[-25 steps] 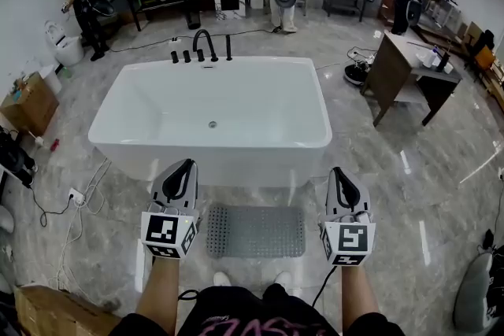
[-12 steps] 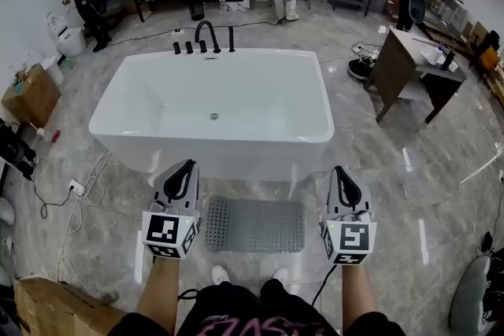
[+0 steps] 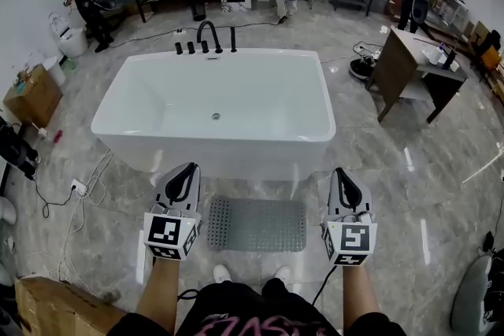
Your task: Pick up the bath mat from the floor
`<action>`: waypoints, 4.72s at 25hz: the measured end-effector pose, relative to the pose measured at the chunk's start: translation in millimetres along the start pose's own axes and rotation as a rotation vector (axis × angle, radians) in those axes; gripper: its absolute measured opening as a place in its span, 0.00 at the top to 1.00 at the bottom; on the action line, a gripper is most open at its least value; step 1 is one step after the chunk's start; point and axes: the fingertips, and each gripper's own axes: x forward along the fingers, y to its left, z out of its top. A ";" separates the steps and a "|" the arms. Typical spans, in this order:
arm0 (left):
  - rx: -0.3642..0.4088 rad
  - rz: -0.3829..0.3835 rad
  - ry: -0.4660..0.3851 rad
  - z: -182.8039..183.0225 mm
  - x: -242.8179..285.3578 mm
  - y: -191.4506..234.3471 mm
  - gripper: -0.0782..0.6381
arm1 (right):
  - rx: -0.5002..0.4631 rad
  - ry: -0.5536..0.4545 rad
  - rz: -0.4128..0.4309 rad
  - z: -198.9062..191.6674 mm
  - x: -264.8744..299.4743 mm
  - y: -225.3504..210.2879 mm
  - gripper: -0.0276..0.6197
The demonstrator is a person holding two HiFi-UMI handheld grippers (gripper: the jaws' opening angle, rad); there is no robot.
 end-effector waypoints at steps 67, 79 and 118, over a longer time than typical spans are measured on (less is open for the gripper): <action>-0.097 -0.078 0.559 -371.6 49.3 -31.3 0.86 | 0.026 0.512 0.094 -365.5 33.1 30.0 0.92; -0.146 -0.065 0.684 -584.1 62.6 -31.4 0.86 | 0.026 0.668 0.117 -567.6 49.2 79.1 0.92; -0.097 -0.024 1.009 -1007.8 67.8 -19.1 0.58 | 0.203 1.039 0.026 -1026.4 67.6 83.3 0.56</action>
